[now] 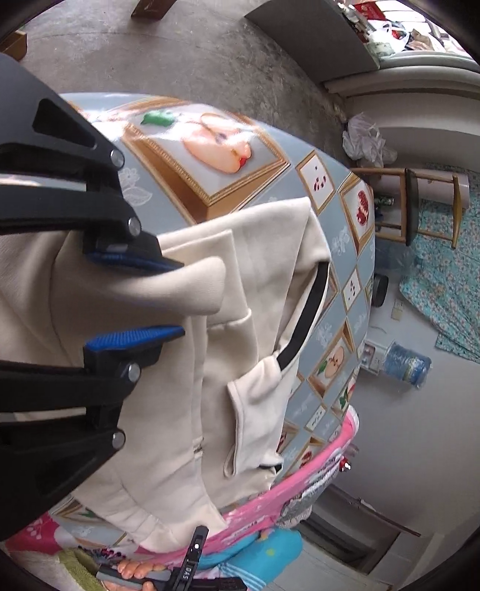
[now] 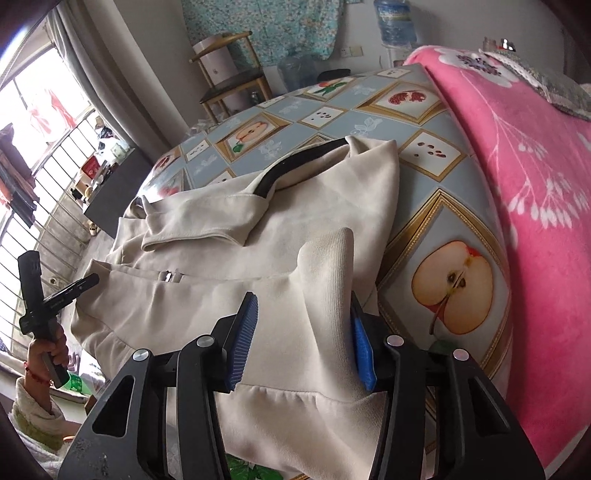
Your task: Fold large clothes
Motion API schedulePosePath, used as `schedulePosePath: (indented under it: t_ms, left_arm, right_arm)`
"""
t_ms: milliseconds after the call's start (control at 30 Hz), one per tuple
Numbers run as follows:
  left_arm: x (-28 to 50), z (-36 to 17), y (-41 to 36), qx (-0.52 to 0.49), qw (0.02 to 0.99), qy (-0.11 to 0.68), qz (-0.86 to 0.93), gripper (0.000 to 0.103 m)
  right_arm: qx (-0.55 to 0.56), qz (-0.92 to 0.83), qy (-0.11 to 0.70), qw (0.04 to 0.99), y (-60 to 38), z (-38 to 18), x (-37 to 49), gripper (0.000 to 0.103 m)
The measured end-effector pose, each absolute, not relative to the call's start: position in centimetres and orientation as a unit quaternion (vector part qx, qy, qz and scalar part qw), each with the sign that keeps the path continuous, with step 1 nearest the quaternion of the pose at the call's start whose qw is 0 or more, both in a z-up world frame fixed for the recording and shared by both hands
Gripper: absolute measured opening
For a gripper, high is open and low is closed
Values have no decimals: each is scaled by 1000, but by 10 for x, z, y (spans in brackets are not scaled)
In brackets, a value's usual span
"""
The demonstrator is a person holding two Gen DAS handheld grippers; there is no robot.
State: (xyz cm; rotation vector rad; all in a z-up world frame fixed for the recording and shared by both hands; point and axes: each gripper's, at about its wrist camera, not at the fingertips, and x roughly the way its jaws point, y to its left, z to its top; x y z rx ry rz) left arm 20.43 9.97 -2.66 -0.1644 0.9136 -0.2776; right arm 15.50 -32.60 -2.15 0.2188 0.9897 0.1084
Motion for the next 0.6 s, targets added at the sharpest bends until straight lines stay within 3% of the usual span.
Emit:
schedulePosePath:
  t_ms: [233,600]
  left_arm:
    - [204,-28,107,-95,887,434,-124,8]
    - [198,-27,100,-66,887,441,-122,8]
  right_arm:
    - [78,39,472,877,-324,-26,154,25]
    - [60,33,478,875,-317,-31,153,28]
